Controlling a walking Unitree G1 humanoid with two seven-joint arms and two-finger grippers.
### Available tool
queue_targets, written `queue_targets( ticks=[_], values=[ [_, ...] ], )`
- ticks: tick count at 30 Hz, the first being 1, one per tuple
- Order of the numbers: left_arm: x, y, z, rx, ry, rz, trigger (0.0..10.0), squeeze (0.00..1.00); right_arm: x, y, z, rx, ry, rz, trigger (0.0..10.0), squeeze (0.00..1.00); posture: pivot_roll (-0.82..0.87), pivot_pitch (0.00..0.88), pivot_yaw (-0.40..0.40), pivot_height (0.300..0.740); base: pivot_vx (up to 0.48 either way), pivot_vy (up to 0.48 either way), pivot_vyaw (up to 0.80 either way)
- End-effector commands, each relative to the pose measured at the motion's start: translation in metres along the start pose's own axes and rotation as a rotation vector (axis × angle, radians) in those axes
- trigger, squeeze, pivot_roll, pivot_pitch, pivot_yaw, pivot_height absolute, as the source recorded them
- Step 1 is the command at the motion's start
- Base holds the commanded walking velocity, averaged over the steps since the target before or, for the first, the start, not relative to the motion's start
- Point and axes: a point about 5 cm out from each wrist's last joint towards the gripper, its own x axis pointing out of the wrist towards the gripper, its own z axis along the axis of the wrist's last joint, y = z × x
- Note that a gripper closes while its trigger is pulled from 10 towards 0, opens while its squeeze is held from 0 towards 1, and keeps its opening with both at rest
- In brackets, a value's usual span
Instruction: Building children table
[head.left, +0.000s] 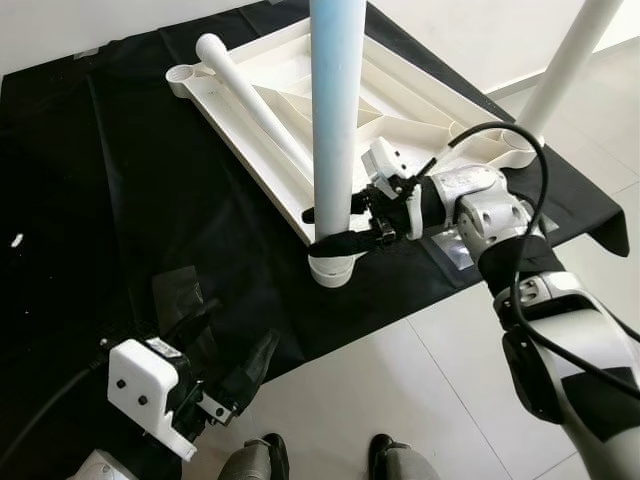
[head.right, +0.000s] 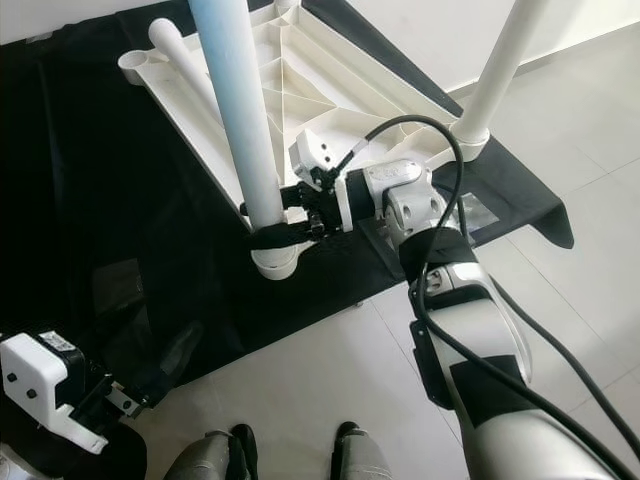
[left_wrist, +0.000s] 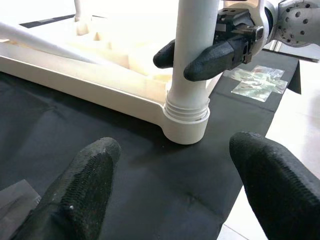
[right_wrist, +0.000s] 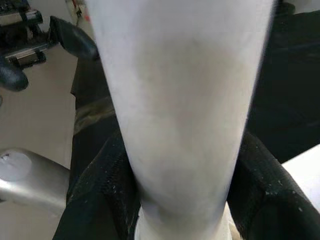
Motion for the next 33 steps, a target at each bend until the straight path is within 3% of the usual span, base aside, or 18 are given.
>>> queue_targets(
  ticks=[1,3,6,7,8,9,10,11,12,13,15,18,19,20,28,29,30,33],
  values=[
    [-0.001,-0.003,-0.001,-0.008,0.013,-0.013,10.0,0.00,-0.007,0.006,-0.007,-0.015,0.002,-0.063,0.0,0.00,0.08,0.282,0.008,0.740,0.000,0.000,0.00],
    [0.000,-0.004,-0.002,-0.013,0.013,-0.013,10.0,0.00,-0.007,0.016,-0.014,0.008,-0.018,-0.188,0.0,0.00,0.07,0.291,-0.002,0.740,0.000,0.000,0.00],
    [0.000,-0.005,-0.002,-0.015,0.013,-0.013,10.0,0.00,-0.005,0.020,-0.018,0.034,-0.025,-0.243,0.0,0.00,0.07,0.291,-0.002,0.740,0.000,0.000,0.00],
    [0.000,-0.005,-0.002,-0.016,0.015,-0.012,10.0,0.00,0.007,0.031,-0.028,0.080,-0.048,-0.384,0.0,0.00,0.06,0.300,-0.008,0.740,0.000,0.000,0.00],
    [0.000,-0.004,-0.004,-0.021,0.019,-0.007,10.0,0.00,0.019,0.039,-0.041,0.138,-0.017,-0.708,0.0,0.00,0.02,0.305,-0.007,0.740,0.000,0.000,0.00],
    [-0.001,-0.004,-0.005,-0.024,0.022,-0.003,10.0,0.00,0.020,0.045,-0.050,0.175,0.016,-0.952,0.0,0.00,0.02,0.305,-0.007,0.740,0.000,0.000,0.00],
    [-0.001,-0.004,-0.005,-0.024,0.022,-0.003,10.0,0.00,0.020,0.045,-0.050,0.175,0.016,-0.952,0.0,0.00,0.02,0.305,-0.007,0.740,0.000,0.000,0.00],
    [-0.001,-0.004,-0.009,-0.030,0.033,-0.001,10.0,0.00,0.028,0.072,-0.061,0.254,0.055,-1.108,0.0,0.00,0.00,0.310,0.003,0.740,0.000,0.000,0.00],
    [-0.001,-0.004,-0.009,-0.030,0.033,-0.001,10.0,0.00,0.028,0.072,-0.061,0.254,0.055,-1.108,0.0,0.00,0.00,0.310,0.003,0.740,0.000,0.000,0.00],
    [0.000,-0.005,-0.013,-0.040,0.044,-0.003,10.0,0.00,0.038,0.090,-0.065,0.305,0.070,-1.165,0.0,0.00,-0.01,0.308,0.033,0.740,0.000,0.000,0.00],
    [0.001,-0.005,-0.016,-0.047,0.051,-0.005,10.0,0.00,0.046,0.098,-0.065,0.317,0.061,-1.161,0.0,0.00,-0.01,0.301,0.035,0.740,0.000,0.000,0.00],
    [0.002,-0.004,-0.019,-0.048,0.056,-0.010,10.0,0.00,0.052,0.098,-0.064,0.316,0.050,-1.145,0.0,0.00,-0.01,0.294,0.032,0.740,0.000,0.000,0.00],
    [0.002,-0.003,-0.020,-0.046,0.059,-0.012,10.0,0.00,0.055,0.091,-0.063,0.303,0.044,-1.129,0.3,0.00,-0.01,0.285,0.030,0.740,0.000,0.000,0.00],
    [0.002,-0.002,-0.021,-0.045,0.061,-0.005,10.0,0.00,0.056,0.086,-0.061,0.286,0.047,-1.113,10.0,0.00,-0.01,0.287,0.026,0.740,0.000,0.000,0.00],
    [0.002,0.001,-0.022,-0.036,0.061,0.014,10.0,0.00,0.058,0.081,-0.047,0.270,0.013,-1.068,10.0,0.00,-0.01,0.286,0.016,0.740,0.000,0.000,0.00],
    [0.003,0.001,-0.022,-0.034,0.060,0.017,10.0,0.00,0.059,0.078,-0.037,0.266,-0.048,-1.020,10.0,1.00,-0.02,0.284,0.013,0.740,0.000,0.000,0.00],
    [0.005,0.000,-0.025,-0.019,0.062,0.010,10.0,0.00,0.059,0.062,0.008,0.195,-0.280,-0.693,10.0,1.00,-0.01,0.285,0.013,0.740,0.000,0.000,0.00],
    [0.005,0.000,-0.025,-0.019,0.062,0.010,10.0,0.00,0.059,0.062,0.008,0.195,-0.280,-0.693,10.0,1.00,-0.01,0.285,0.013,0.740,0.000,0.000,0.00]
  ],
)
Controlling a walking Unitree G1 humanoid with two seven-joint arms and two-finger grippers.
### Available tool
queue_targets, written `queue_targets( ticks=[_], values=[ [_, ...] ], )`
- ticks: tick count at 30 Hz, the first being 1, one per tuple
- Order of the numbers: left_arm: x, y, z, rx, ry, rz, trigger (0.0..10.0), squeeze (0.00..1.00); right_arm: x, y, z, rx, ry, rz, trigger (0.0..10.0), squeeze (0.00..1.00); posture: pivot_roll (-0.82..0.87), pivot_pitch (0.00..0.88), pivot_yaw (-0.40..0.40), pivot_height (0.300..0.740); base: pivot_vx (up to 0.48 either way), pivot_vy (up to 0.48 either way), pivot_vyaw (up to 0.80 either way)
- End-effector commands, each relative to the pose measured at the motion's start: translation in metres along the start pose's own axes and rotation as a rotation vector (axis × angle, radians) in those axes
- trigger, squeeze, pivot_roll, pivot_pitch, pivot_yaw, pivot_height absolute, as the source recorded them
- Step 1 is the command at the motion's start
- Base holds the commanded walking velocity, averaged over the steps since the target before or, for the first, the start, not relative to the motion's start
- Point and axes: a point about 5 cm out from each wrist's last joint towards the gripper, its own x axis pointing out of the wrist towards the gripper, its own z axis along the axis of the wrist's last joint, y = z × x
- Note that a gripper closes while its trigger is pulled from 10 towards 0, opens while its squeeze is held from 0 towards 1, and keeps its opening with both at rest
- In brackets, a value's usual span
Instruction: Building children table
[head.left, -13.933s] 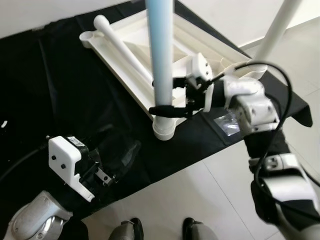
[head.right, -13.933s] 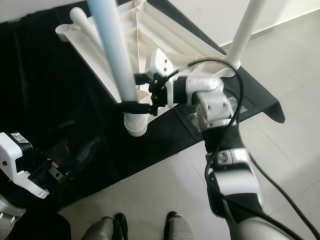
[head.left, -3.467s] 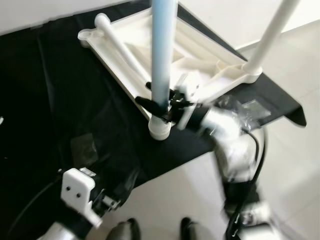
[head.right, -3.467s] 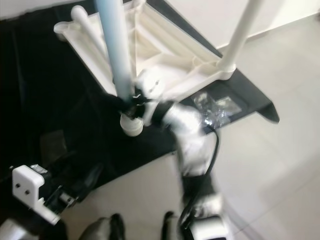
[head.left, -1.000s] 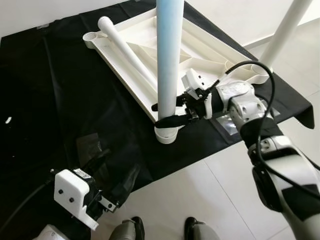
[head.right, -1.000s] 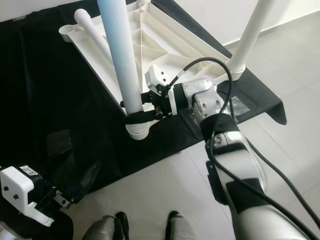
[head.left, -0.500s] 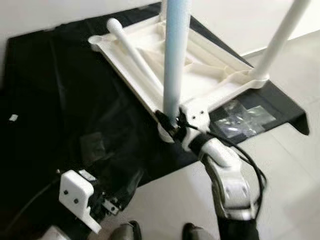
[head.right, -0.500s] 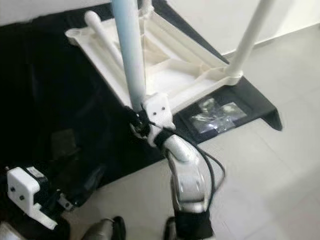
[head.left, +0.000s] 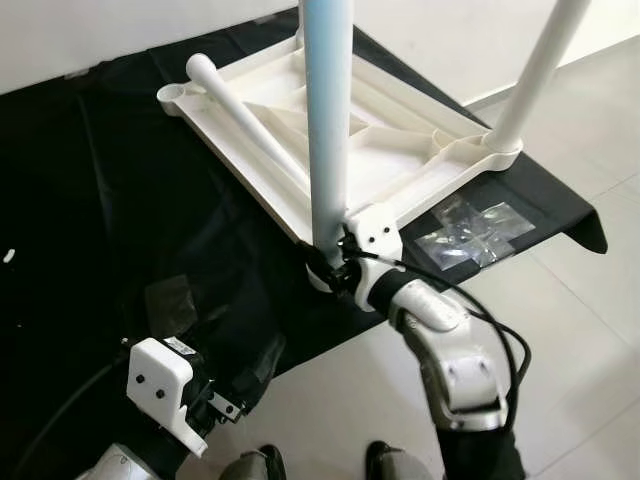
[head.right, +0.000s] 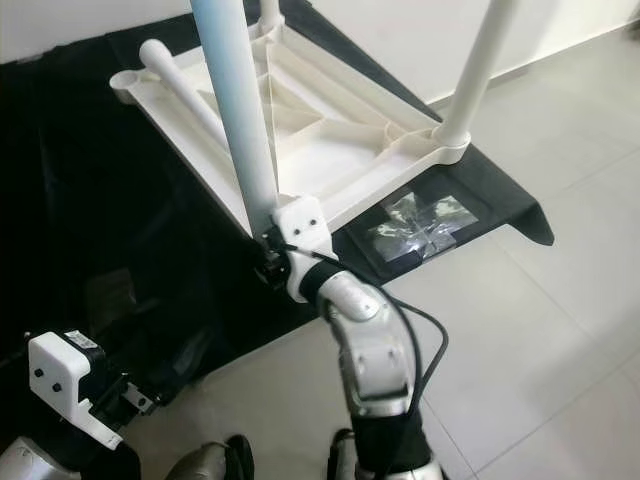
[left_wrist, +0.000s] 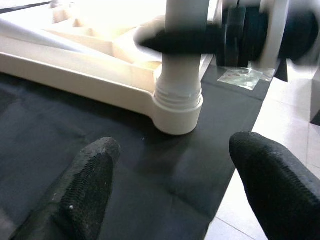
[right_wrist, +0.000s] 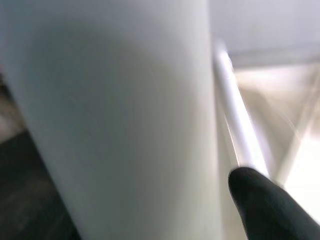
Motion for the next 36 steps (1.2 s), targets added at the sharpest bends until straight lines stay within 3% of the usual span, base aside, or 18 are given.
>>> queue_targets(
  ticks=[1,3,4,5,7,8,14,25,26,28,29,36],
  values=[
    [-0.001,-0.002,-0.004,0.005,0.016,-0.003,10.0,0.00,0.003,0.005,0.016,0.030,-0.079,0.197,10.0,1.00,-0.01,0.286,0.012,0.740,0.000,0.000,0.00],
    [-0.001,-0.002,-0.004,0.005,0.016,-0.003,10.0,0.00,0.003,0.005,0.016,0.030,-0.079,0.197,10.0,1.00,-0.01,0.286,0.012,0.740,0.000,0.000,0.00],
    [-0.001,-0.002,-0.004,0.009,0.017,-0.005,10.0,0.00,0.003,0.002,0.024,-0.025,-0.085,0.335,10.0,1.00,-0.01,0.285,0.013,0.740,0.000,0.000,0.00],
    [-0.001,-0.003,-0.004,0.011,0.017,-0.005,10.0,0.00,0.003,-0.004,0.027,-0.101,-0.060,0.464,10.0,0.07,0.01,0.287,0.012,0.740,0.000,0.000,0.00],
    [-0.001,-0.003,-0.004,0.011,0.017,-0.005,10.0,0.00,0.003,-0.004,0.027,-0.101,-0.060,0.464,10.0,0.07,0.01,0.287,0.012,0.740,0.000,0.000,0.00],
    [-0.001,-0.003,-0.004,0.013,0.017,-0.005,10.0,0.00,0.005,-0.014,0.032,-0.155,-0.034,0.549,10.0,0.00,0.01,0.290,0.012,0.740,0.000,0.000,0.00],
    [-0.003,-0.005,-0.002,0.017,0.019,0.004,10.0,0.00,0.016,-0.040,0.047,-0.193,0.018,0.711,10.0,0.00,0.03,0.301,0.012,0.740,0.000,0.000,0.00],
    [-0.005,-0.006,0.000,0.016,0.024,0.009,10.0,0.00,0.023,-0.053,0.056,-0.157,0.057,0.805,10.0,0.00,0.07,0.317,0.016,0.740,0.000,0.000,0.00],
    [-0.005,-0.006,0.000,0.016,0.026,0.007,10.0,0.00,0.024,-0.055,0.055,-0.148,0.064,0.827,4.2,0.00,0.08,0.317,0.020,0.740,0.000,0.000,0.00],
    [-0.005,-0.006,0.000,0.016,0.026,0.007,10.0,0.00,0.024,-0.055,0.055,-0.148,0.064,0.827,4.2,0.00,0.08,0.317,0.020,0.740,0.000,0.000,0.00],
    [-0.005,-0.006,0.000,0.017,0.028,0.005,10.0,0.00,0.023,-0.056,0.054,-0.142,0.069,0.841,0.0,0.00,0.08,0.317,0.020,0.740,0.000,0.000,0.00],
    [-0.006,-0.007,0.001,0.016,0.029,0.005,10.0,0.00,0.018,-0.066,0.053,-0.168,0.071,0.830,0.0,0.00,0.09,0.316,0.030,0.740,0.000,0.000,0.00]
  ],
)
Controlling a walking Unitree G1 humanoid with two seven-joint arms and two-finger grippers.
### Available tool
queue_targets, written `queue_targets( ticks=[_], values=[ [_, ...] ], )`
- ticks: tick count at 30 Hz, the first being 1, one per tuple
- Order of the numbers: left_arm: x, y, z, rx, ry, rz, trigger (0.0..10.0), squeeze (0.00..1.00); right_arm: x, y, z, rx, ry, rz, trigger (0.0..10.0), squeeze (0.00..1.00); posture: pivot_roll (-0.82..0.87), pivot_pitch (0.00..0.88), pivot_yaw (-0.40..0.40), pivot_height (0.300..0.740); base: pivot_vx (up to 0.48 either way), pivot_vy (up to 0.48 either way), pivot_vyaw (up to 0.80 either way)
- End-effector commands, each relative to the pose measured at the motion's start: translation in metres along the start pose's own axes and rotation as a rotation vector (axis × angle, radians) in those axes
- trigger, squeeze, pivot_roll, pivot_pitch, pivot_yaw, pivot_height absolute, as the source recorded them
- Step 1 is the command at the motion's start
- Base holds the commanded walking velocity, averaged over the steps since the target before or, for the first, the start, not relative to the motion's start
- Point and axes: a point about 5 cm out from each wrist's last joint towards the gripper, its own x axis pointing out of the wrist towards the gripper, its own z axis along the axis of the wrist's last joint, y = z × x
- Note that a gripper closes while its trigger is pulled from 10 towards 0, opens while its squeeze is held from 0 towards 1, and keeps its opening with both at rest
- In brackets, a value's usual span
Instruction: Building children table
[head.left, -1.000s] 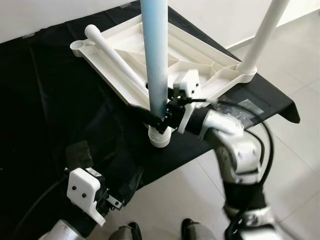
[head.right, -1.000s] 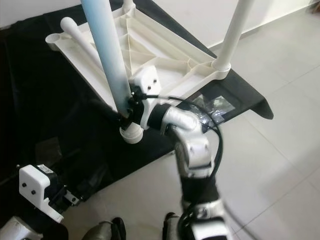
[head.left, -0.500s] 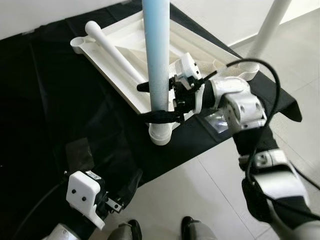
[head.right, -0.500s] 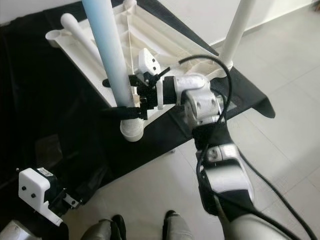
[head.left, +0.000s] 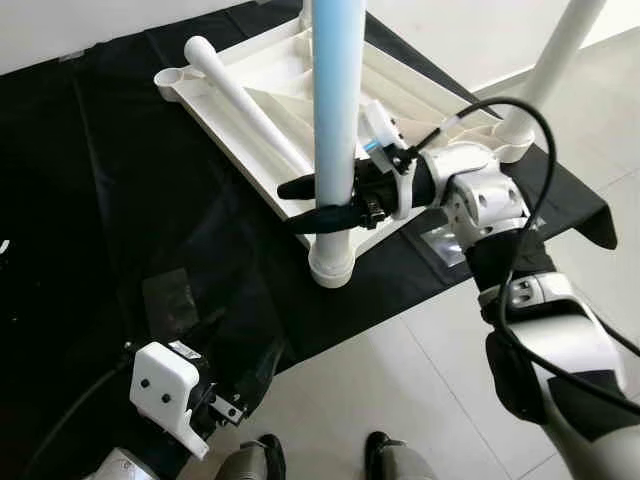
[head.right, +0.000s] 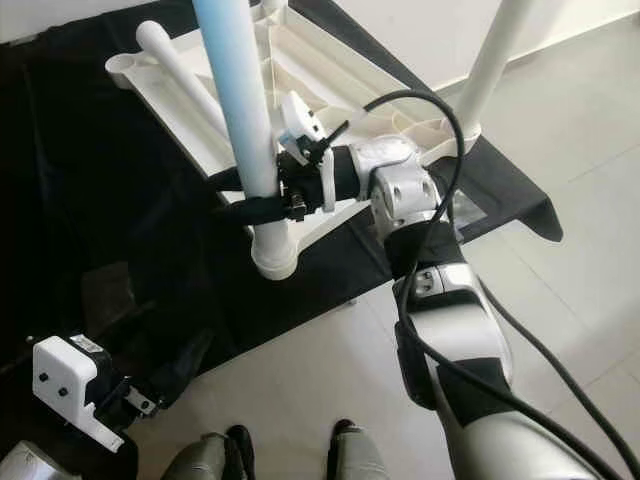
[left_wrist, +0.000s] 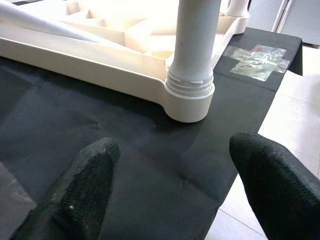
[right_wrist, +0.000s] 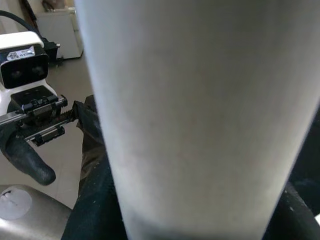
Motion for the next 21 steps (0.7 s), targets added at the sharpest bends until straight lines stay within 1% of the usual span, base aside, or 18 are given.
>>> queue_targets(
  ticks=[1,2,4,6,7,8,9,10,11,12,13,14,15,16,19,21],
  values=[
    [-0.003,-0.002,0.000,0.000,0.019,-0.004,10.0,0.00,-0.003,-0.001,-0.001,0.000,-0.001,-0.003,0.0,0.00,0.09,0.316,0.030,0.740,0.000,0.000,0.00],
    [-0.003,-0.002,0.000,0.000,0.019,-0.004,10.0,0.00,-0.003,-0.001,-0.001,0.000,-0.001,-0.003,0.0,0.00,0.09,0.316,0.030,0.740,0.000,0.000,0.00],
    [-0.003,-0.003,-0.001,-0.004,0.017,-0.003,10.0,0.00,-0.011,0.003,-0.008,-0.023,0.015,-0.080,0.0,0.00,0.08,0.314,0.017,0.740,0.000,0.000,0.00],
    [-0.003,-0.003,-0.001,-0.004,0.017,-0.003,10.0,0.00,-0.011,0.003,-0.008,-0.023,0.015,-0.080,0.0,0.00,0.08,0.314,0.017,0.740,0.000,0.000,0.00],
    [-0.002,-0.003,-0.001,-0.006,0.016,-0.001,10.0,0.00,-0.010,0.011,-0.019,0.002,0.032,-0.155,0.0,0.00,0.07,0.314,0.008,0.740,0.000,0.000,0.00],
    [-0.002,-0.003,-0.001,-0.006,0.016,-0.001,10.0,0.00,-0.010,0.011,-0.019,0.002,0.032,-0.155,0.0,0.00,0.07,0.314,0.008,0.740,0.000,0.000,0.00],
    [-0.003,-0.003,-0.001,-0.007,0.015,0.003,10.0,0.00,-0.001,0.027,-0.037,0.068,0.052,-0.267,0.0,0.00,0.06,0.318,0.014,0.740,0.000,0.000,0.00],
    [-0.003,-0.001,-0.001,-0.010,0.014,0.006,10.0,0.00,0.012,0.042,-0.067,0.122,0.166,-0.567,0.0,0.00,0.05,0.321,0.023,0.740,0.000,0.000,0.00],
    [-0.003,-0.001,-0.001,-0.010,0.014,0.006,10.0,0.00,0.012,0.042,-0.067,0.122,0.166,-0.567,0.0,0.00,0.05,0.321,0.023,0.740,0.000,0.000,0.00],
    [-0.003,0.000,-0.001,-0.011,0.014,0.008,10.0,0.00,0.015,0.054,-0.082,0.140,0.249,-0.796,0.0,0.00,0.05,0.321,0.023,0.740,0.000,0.000,0.00],
    [-0.002,0.001,-0.001,-0.014,0.013,0.004,10.0,0.00,0.024,0.078,-0.092,0.216,0.265,-0.986,0.0,0.00,0.05,0.320,0.036,0.740,0.000,0.000,0.00],
    [-0.002,0.001,-0.001,-0.014,0.013,0.004,10.0,0.00,0.024,0.078,-0.092,0.216,0.265,-0.986,0.0,0.00,0.05,0.320,0.036,0.740,0.000,0.000,0.00],
    [0.000,0.001,-0.002,-0.014,0.014,-0.005,10.0,0.00,0.030,0.090,-0.096,0.285,0.256,-1.116,0.0,0.00,0.05,0.315,0.047,0.740,0.000,0.000,0.00],
    [0.001,0.001,-0.003,-0.014,0.016,-0.012,10.0,0.00,0.033,0.094,-0.096,0.334,0.226,-1.175,0.0,0.00,0.04,0.302,0.057,0.740,0.000,0.000,0.00],
    [0.002,0.001,-0.004,-0.013,0.017,-0.016,10.0,0.00,0.036,0.091,-0.092,0.330,0.203,-1.208,0.0,0.00,0.04,0.298,0.057,0.740,0.000,0.000,0.00],
    [0.003,0.003,-0.006,-0.011,0.019,-0.017,10.0,0.00,0.044,0.077,-0.085,0.285,0.170,-1.191,0.0,0.00,0.04,0.280,0.055,0.740,0.000,0.000,0.00]
  ],
)
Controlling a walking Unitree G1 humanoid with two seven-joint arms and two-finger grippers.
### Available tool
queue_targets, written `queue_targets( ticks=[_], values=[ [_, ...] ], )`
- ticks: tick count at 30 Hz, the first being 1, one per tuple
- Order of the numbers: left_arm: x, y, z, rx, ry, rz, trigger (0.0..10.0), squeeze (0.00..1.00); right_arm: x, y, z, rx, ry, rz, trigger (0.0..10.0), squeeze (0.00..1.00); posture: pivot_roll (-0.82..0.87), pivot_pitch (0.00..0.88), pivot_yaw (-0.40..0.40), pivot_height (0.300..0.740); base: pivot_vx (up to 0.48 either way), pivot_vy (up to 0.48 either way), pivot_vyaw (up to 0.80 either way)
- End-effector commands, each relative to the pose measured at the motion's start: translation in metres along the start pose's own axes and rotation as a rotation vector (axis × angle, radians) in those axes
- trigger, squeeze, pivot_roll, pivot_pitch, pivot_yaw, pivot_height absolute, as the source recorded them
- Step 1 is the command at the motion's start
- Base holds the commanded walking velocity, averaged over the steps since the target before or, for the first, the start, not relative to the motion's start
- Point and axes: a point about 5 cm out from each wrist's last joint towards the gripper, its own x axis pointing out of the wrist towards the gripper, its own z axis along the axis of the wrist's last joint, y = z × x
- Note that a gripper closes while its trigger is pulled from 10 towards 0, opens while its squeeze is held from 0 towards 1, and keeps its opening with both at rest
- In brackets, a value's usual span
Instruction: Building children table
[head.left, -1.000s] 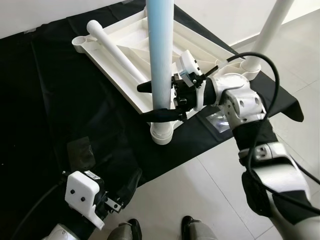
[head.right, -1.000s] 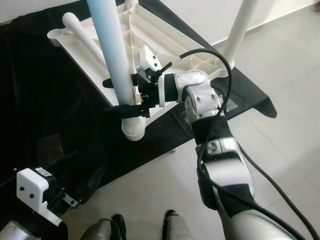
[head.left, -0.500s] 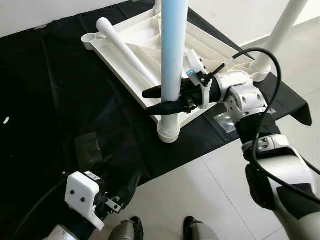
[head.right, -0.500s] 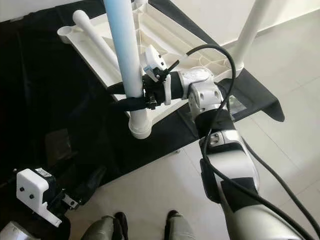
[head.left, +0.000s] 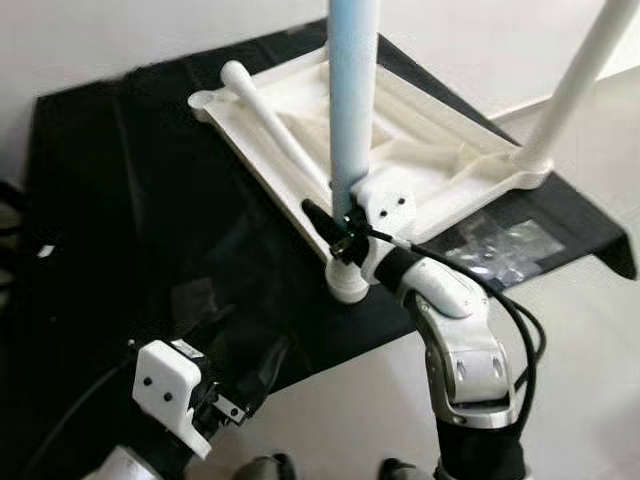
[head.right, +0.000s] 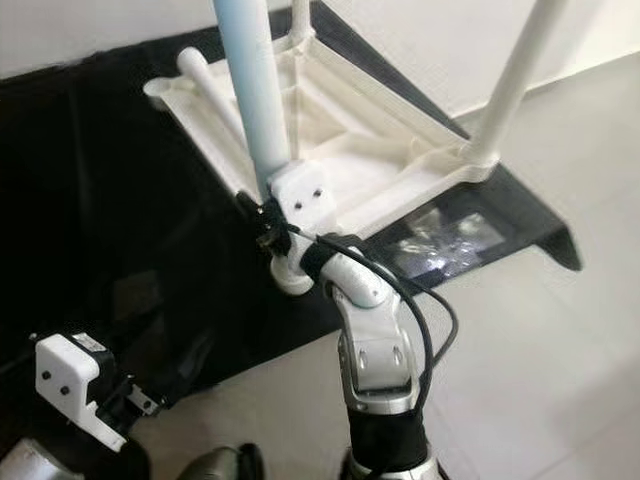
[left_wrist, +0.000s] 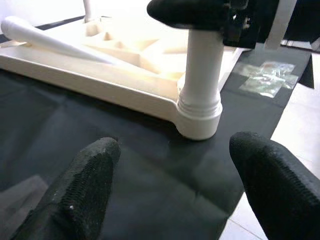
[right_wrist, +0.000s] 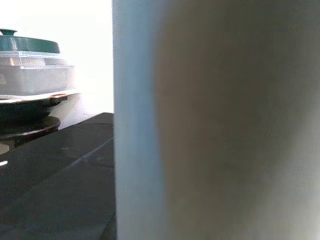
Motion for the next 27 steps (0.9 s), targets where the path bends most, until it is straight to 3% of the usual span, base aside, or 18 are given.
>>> queue_targets(
  ticks=[1,2,3,4,6,7,11,12,14,15,16,17,18,20,21,22,27],
  values=[
    [-0.001,0.001,-0.007,-0.009,0.036,-0.002,10.0,0.00,0.005,0.009,-0.047,0.134,0.215,-0.060,0.0,0.00,0.04,0.280,0.055,0.740,0.000,0.000,0.00],
    [-0.001,0.003,-0.007,-0.008,0.036,-0.001,10.0,0.00,0.011,0.010,-0.044,0.125,0.202,-0.039,2.8,0.00,0.05,0.281,0.052,0.740,0.000,0.000,0.00],
    [-0.001,0.003,-0.007,-0.008,0.036,-0.001,10.0,0.00,0.011,0.010,-0.044,0.125,0.202,-0.039,2.8,0.00,0.05,0.281,0.052,0.740,0.000,0.000,0.00],
    [-0.001,0.004,-0.008,-0.006,0.035,0.001,10.0,0.00,0.015,0.010,-0.043,0.119,0.198,-0.016,10.0,0.00,0.05,0.280,0.051,0.740,0.000,0.000,0.00],
    [0.000,0.005,-0.007,-0.004,0.034,0.004,10.0,0.00,0.012,0.014,-0.034,0.117,0.199,0.005,10.0,0.00,0.05,0.278,0.052,0.740,0.000,0.000,0.00],
    [0.000,0.006,-0.008,-0.003,0.034,0.004,10.0,0.00,0.013,0.014,-0.028,0.133,0.170,0.039,10.0,1.00,0.04,0.278,0.054,0.740,0.000,0.000,0.00],
    [0.000,0.007,-0.008,-0.003,0.033,0.003,10.0,0.00,0.018,0.009,-0.010,0.137,0.073,0.138,10.0,1.00,0.04,0.278,0.054,0.740,0.000,0.000,0.00],
    [0.000,0.007,-0.008,-0.003,0.033,0.002,10.0,0.00,0.021,0.005,0.002,0.090,0.002,0.240,10.0,1.00,0.04,0.278,0.054,0.740,0.000,0.000,0.00],
    [0.000,0.007,-0.008,-0.003,0.033,0.002,10.0,0.00,0.021,0.005,0.002,0.090,0.002,0.240,10.0,1.00,0.04,0.278,0.054,0.740,0.000,0.000,0.00],
    [0.001,0.006,-0.008,-0.004,0.033,0.001,10.0,0.00,0.022,0.000,0.011,0.033,-0.057,0.347,10.0,1.00,0.05,0.280,0.050,0.740,0.000,0.000,0.00],
    [0.001,0.006,-0.008,-0.004,0.033,0.001,10.0,0.00,0.022,0.000,0.011,0.033,-0.057,0.347,10.0,1.00,0.05,0.280,0.050,0.740,0.000,0.000,0.00],
    [0.001,0.006,-0.008,-0.004,0.032,0.002,10.0,0.00,0.021,-0.004,0.016,-0.026,-0.086,0.483,10.0,1.00,0.05,0.282,0.049,0.740,0.000,0.000,0.00],
    [0.001,0.005,-0.007,-0.003,0.032,0.003,10.0,0.00,0.019,-0.008,0.016,-0.109,-0.086,0.639,10.0,0.84,0.06,0.287,0.043,0.740,0.000,0.000,0.00],
    [0.001,0.005,-0.007,-0.003,0.032,0.003,10.0,0.00,0.019,-0.008,0.016,-0.109,-0.086,0.639,10.0,0.84,0.06,0.287,0.043,0.740,0.000,0.000,0.00],
    [0.000,0.004,-0.007,-0.003,0.031,0.004,10.0,0.00,0.017,-0.011,0.012,-0.178,-0.053,0.741,10.0,0.35,0.06,0.291,0.040,0.740,0.000,0.000,0.00],
    [0.000,0.004,-0.007,-0.002,0.032,0.005,10.0,0.00,0.017,-0.012,0.008,-0.249,-0.022,0.808,10.0,0.00,0.06,0.295,0.039,0.740,0.000,0.000,0.00],
    [-0.001,0.003,-0.005,0.002,0.032,0.004,10.0,0.00,0.022,-0.012,0.007,-0.285,0.001,0.884,10.0,0.00,0.06,0.321,0.032,0.740,0.000,0.000,0.00]
  ],
)
